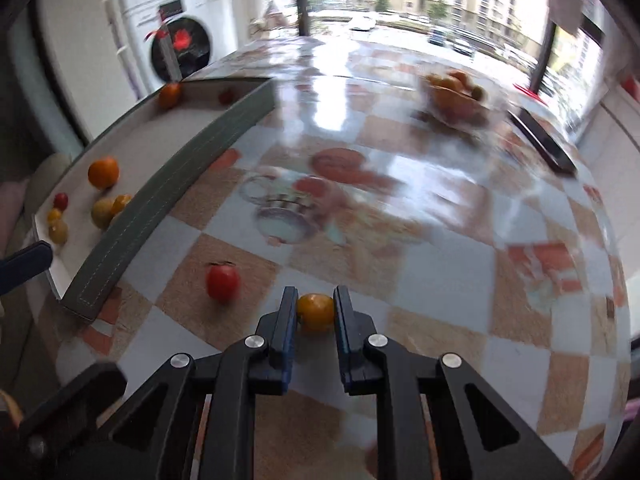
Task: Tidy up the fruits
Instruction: 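Grasp the small orange with the right tool while the left tool grasps the red tomato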
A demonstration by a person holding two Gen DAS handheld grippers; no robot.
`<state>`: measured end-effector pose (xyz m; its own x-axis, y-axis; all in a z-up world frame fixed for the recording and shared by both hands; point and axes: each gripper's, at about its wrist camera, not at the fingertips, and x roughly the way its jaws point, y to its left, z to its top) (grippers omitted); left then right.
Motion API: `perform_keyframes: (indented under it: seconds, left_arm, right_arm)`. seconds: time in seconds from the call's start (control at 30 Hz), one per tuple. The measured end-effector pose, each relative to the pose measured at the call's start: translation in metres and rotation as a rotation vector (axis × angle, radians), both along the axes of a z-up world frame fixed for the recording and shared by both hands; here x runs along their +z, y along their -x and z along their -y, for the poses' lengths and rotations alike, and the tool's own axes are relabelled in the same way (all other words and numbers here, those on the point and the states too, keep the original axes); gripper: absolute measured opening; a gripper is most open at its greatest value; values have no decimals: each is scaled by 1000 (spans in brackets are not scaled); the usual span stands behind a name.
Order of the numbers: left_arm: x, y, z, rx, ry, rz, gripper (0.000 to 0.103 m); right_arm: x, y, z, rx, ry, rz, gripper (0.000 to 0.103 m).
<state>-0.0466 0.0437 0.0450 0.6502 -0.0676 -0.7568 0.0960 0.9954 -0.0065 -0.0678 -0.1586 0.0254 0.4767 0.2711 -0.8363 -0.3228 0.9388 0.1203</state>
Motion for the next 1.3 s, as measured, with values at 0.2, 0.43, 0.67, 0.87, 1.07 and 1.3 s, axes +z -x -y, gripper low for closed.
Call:
perform_keyframes:
  seconds: [0.2,0.43,0.67,0.87,1.07,1.3]
  left_arm:
    - [-15,-28,40,-52,-51,-34,92]
    - [-44,-65,42,50,-20,-146,70]
    - [-44,-57,45,7,11,-107,50]
    - [-43,-56,42,-7,14,-89,49]
    - [-42,-53,38,0,23,-88,18]
    - [-40,-40,39,22,13,-116,18]
  right_arm:
    - [-3,20,77,-168,-38,-42,19]
    - [-6,46,111,-238,-19,-23,19]
    - [-8,54,109,-244,6,28,19]
    - [-9,52,112,-253,-10,28,20]
    - [-9,52,114,-254,-21,32,20]
    - [-9,54,112,-252,-17,38,20]
